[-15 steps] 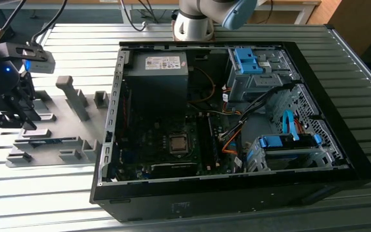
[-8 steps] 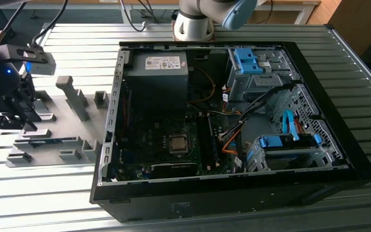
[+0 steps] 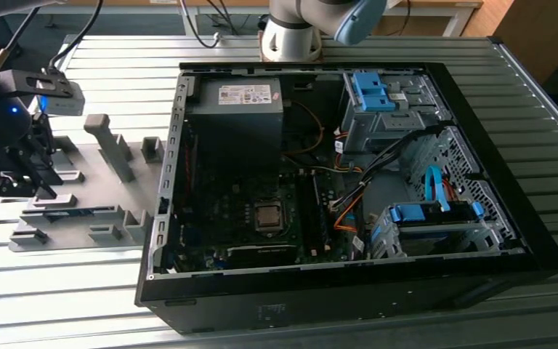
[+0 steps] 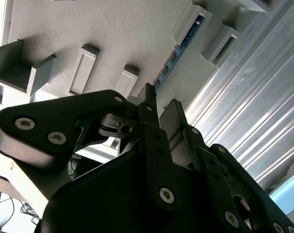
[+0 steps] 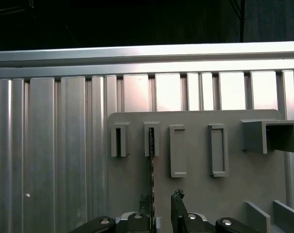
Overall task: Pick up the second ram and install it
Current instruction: 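Pick up the second ram and move it above second insertion slot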
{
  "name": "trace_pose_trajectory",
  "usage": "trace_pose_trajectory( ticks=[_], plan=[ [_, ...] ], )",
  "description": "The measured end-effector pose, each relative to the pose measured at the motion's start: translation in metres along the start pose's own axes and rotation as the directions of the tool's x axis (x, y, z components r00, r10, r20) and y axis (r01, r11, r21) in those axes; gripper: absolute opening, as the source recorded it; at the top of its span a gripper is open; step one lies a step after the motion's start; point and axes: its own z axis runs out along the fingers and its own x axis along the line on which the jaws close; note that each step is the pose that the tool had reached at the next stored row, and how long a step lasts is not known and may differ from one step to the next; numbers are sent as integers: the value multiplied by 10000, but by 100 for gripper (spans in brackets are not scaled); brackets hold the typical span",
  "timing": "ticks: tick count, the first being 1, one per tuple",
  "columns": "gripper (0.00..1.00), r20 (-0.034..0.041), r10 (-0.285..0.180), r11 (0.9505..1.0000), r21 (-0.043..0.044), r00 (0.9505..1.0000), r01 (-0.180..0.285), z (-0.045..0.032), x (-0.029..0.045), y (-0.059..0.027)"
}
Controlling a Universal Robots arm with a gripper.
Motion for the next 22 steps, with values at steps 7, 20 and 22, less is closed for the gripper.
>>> trace_pose_trajectory(
  ticks=[7, 20, 22],
  plan=[
    [31, 3, 0, 10000, 3, 10000, 0, 12, 1, 0],
    [31, 1, -24, 10000, 0, 10000, 24, 143, 58, -5],
    [31, -1, -118, 9999, 2, 9999, 118, 178, 58, -6]
  ],
)
